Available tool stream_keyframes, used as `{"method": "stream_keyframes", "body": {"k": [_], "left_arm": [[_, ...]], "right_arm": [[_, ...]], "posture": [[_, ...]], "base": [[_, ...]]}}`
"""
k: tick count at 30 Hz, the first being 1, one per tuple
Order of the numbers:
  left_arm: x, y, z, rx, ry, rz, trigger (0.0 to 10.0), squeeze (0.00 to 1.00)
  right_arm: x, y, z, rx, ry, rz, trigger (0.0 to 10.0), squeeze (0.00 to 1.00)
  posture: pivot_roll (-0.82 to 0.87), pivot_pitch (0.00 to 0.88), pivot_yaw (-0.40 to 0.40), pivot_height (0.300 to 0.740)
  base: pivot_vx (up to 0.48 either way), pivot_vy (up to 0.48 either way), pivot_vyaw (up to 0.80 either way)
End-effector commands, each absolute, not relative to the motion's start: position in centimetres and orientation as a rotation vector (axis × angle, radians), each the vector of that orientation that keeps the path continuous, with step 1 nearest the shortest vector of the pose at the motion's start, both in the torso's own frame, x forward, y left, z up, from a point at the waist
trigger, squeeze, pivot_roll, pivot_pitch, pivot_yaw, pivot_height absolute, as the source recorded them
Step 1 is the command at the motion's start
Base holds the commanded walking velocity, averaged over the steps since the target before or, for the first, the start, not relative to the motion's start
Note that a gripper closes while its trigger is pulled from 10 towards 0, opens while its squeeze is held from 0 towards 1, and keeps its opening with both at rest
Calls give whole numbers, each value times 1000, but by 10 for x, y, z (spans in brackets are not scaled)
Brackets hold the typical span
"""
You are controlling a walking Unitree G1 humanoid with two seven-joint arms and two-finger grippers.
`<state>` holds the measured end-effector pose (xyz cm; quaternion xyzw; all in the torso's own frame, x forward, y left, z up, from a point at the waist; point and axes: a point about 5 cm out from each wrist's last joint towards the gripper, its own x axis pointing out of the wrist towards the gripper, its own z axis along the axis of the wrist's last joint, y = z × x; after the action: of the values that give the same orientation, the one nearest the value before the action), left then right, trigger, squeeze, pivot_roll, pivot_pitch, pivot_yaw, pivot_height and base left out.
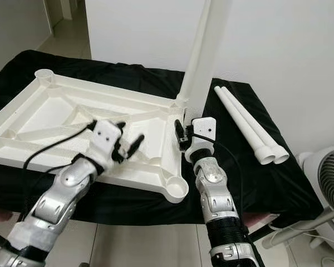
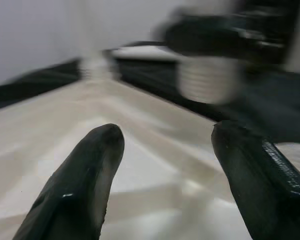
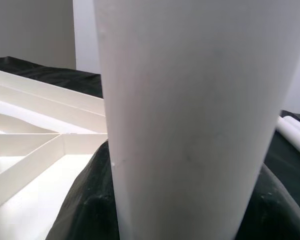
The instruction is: Building children table
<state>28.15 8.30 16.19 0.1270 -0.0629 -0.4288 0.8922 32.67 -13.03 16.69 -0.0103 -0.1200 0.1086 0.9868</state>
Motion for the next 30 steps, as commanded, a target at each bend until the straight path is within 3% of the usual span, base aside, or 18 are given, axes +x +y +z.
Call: {"method": "stream_keyframes", "body": {"k": [1,16,30], "left_arm": [[276,77,165,263,-151,-960,10000,0],[259,79,132,474,-28,-1137,10000,0],[303,84,127,703,-13,-911,10000,0]], "right_arm": [[326,-136,167,-18,-242,204,10000,0],[319,-133,158,-24,-213,226,10000,0],[323,-135,163,-30,-226,227,10000,0]], "posture": [[121,16,-140,740],[114,22,-144,740],[97,0,-142,740]], "base": [[0,0,0],[0,0,0],[0,0,0]]}}
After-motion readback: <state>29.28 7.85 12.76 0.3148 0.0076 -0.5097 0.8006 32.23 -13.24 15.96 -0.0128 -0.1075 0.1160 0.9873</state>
